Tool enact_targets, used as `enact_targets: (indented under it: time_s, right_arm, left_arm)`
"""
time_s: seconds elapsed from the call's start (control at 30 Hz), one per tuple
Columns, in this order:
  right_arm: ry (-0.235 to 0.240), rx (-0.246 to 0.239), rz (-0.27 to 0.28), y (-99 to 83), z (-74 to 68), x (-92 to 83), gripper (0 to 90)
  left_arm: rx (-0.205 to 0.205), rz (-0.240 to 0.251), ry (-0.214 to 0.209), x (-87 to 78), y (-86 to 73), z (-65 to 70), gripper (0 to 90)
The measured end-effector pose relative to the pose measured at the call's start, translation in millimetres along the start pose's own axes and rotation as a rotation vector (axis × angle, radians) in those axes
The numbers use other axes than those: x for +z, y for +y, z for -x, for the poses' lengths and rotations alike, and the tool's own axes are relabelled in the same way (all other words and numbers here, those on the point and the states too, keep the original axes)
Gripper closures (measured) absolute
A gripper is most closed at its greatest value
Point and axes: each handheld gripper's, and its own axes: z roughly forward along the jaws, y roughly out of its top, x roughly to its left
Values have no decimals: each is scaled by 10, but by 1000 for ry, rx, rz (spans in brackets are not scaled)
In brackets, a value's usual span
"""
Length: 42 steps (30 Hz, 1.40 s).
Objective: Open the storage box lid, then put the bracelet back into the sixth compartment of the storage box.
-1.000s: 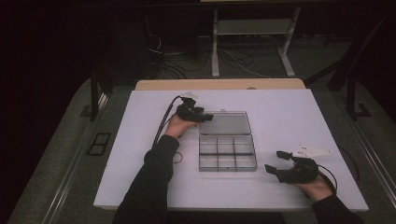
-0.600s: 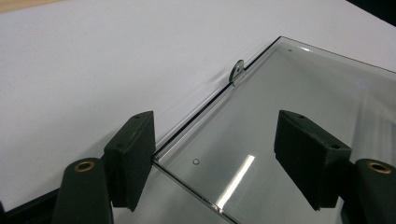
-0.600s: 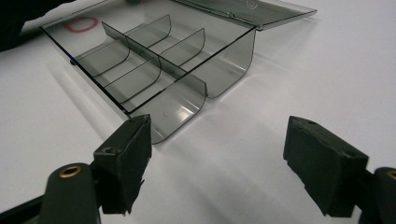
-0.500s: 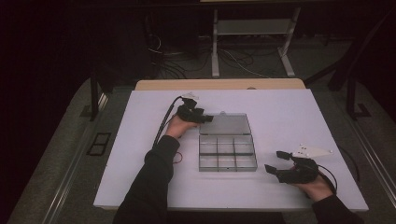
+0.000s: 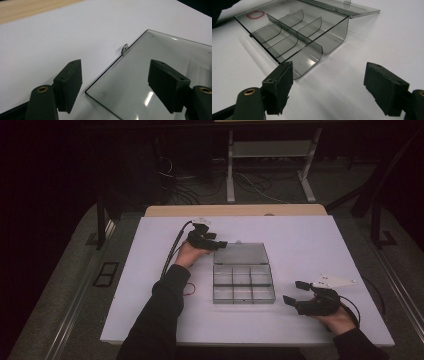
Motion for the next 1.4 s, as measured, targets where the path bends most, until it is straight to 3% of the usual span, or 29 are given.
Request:
enact_targets:
  time_s: [0.6, 0.8, 1.0, 1.13, 1.4]
  right_arm:
    - [10, -10, 7, 15, 2, 4, 230]
    - [11, -4, 6, 5, 5, 0, 230]
    - [11, -13, 13, 10, -4, -12, 230]
    - [10, -10, 9, 8, -1, -6, 230]
    - [6, -12, 23, 16, -12, -27, 230]
  left_arm:
    - [82, 16, 19, -401, -15, 295, 242]
    - [87, 23, 35, -538, -81, 364, 241]
    - [98, 41, 51, -734, -198, 450, 238]
    - [103, 49, 85, -860, -345, 513, 238]
    - [92, 18, 130, -1019, -612, 592, 246]
